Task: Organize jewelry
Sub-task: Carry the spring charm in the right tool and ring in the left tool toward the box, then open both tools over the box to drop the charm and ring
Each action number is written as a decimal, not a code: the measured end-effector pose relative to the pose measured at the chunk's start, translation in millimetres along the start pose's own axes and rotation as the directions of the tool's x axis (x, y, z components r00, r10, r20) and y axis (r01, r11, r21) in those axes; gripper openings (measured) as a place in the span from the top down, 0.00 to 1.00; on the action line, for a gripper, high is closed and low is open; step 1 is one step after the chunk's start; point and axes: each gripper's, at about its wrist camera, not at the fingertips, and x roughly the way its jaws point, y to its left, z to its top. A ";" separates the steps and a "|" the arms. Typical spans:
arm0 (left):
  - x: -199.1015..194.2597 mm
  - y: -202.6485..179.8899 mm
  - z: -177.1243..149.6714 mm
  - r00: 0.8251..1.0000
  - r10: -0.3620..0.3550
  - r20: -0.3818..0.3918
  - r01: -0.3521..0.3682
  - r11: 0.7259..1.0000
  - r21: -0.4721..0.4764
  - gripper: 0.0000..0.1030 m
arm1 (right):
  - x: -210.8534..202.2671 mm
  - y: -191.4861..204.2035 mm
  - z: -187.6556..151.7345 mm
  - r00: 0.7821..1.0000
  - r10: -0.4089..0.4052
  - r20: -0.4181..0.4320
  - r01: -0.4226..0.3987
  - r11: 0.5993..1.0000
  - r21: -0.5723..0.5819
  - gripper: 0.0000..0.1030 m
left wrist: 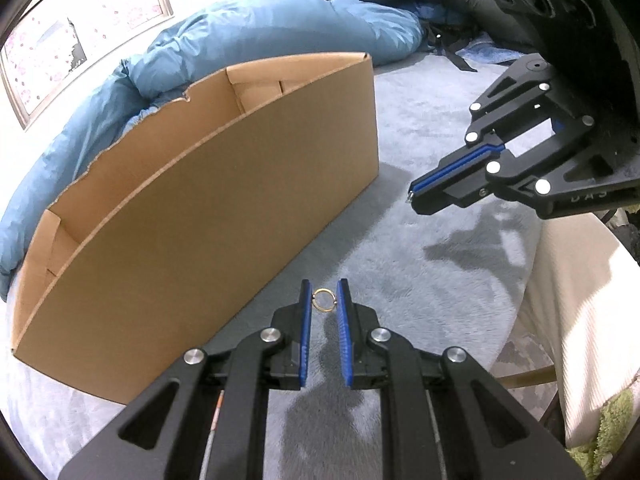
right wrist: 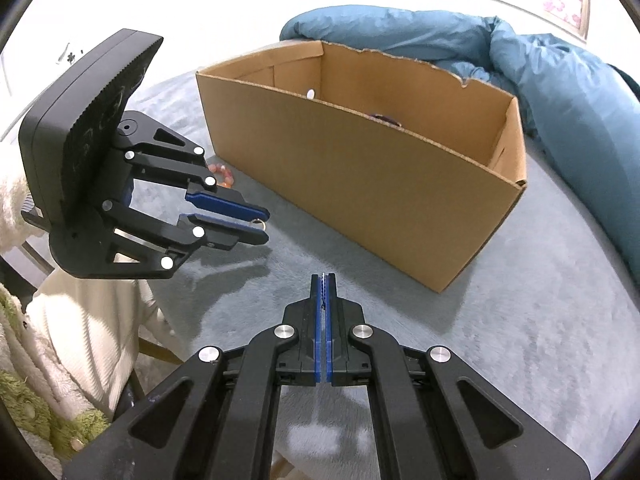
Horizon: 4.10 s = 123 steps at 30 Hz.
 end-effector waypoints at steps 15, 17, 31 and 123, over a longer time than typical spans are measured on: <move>-28.6 -8.5 3.6 0.998 0.065 0.010 -0.065 0.998 0.003 0.89 | -29.5 10.5 -1.1 0.997 -0.049 0.054 0.049 0.999 0.002 1.00; -31.6 -8.3 4.0 0.997 0.073 0.012 -0.073 0.997 0.002 0.89 | -32.9 12.1 0.3 0.997 -0.055 0.061 0.055 0.999 0.001 1.00; -56.1 -11.2 9.1 0.992 0.122 0.037 -0.122 0.993 0.002 0.89 | -54.3 22.9 6.4 0.990 -0.078 0.116 0.081 0.997 -0.020 1.00; -101.0 113.2 40.9 0.986 0.158 0.061 -0.105 0.853 -0.512 0.57 | -56.3 -5.4 55.5 0.941 -0.216 0.261 0.132 0.943 0.306 0.56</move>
